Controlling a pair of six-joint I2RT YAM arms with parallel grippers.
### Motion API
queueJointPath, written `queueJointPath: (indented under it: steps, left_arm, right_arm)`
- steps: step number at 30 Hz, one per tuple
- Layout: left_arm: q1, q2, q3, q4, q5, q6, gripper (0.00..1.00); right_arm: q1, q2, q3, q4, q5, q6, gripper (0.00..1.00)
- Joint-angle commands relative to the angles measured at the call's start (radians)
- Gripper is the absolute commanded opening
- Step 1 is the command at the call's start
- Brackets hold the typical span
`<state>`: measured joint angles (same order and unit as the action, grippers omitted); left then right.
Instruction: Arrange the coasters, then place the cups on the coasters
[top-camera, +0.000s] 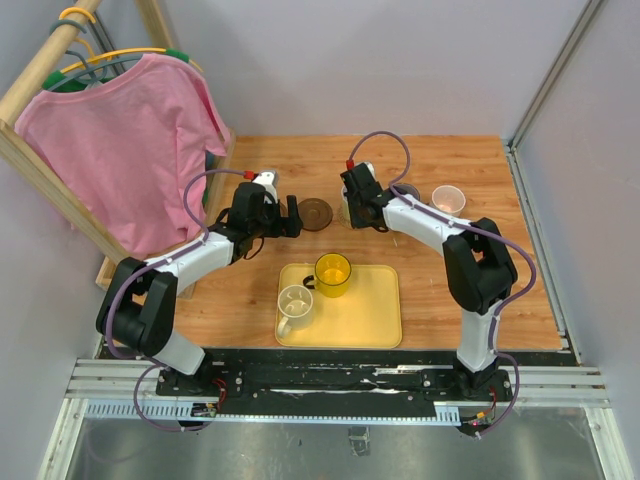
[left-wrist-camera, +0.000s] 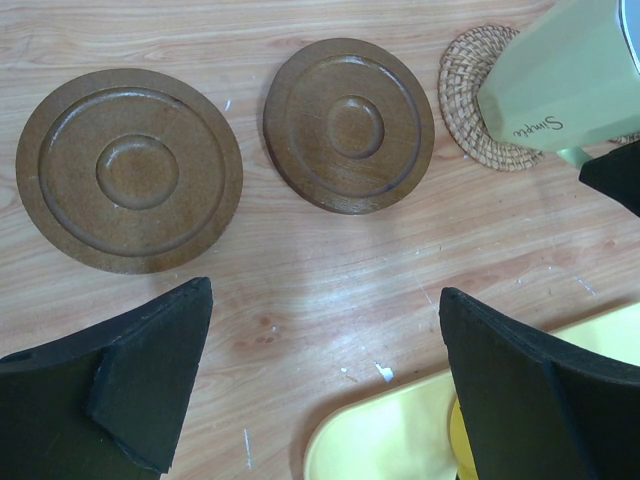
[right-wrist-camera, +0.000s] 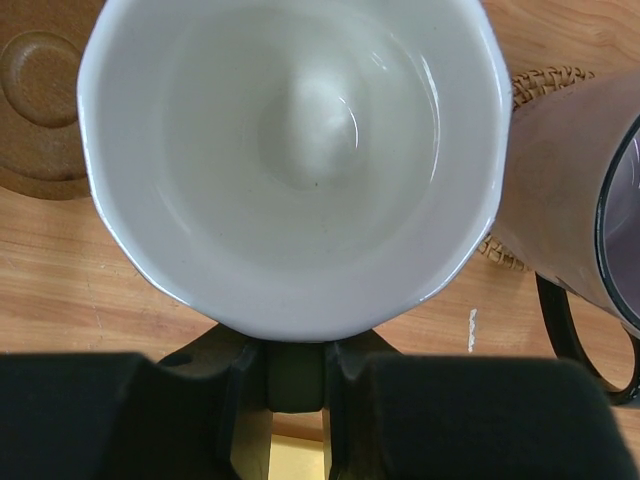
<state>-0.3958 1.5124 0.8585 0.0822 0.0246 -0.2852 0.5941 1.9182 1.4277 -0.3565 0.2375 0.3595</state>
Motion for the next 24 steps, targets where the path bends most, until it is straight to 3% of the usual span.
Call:
queueJointPath:
  steps: [1,4,8,11,16,24]
  left_arm:
    - [0.005,0.018,0.016,0.030,0.014,0.003,1.00]
    - [0.004,0.018,0.017,0.027,0.015,0.003,1.00]
    - [0.004,0.018,0.016,0.027,0.018,0.002,1.00]
    - [0.004,0.016,0.016,0.027,0.020,0.000,1.00]
    - [0.004,0.007,0.015,0.024,0.023,-0.001,1.00]
    - [0.002,-0.043,-0.006,0.031,0.076,0.010,1.00]
  right_arm:
    - [-0.014,0.030,0.025,0.026,0.026,0.005,0.01]
    - [-0.014,0.025,0.028,0.014,0.024,0.012,0.04]
    - [-0.014,0.002,0.025,0.001,0.025,0.015,0.44]
    - [-0.013,-0.023,0.023,-0.007,0.025,0.015,0.57]
    - [-0.012,-0.061,0.013,-0.008,0.025,0.014,0.65]
    - [0.005,-0.170,-0.018,-0.014,0.017,0.015,0.67]
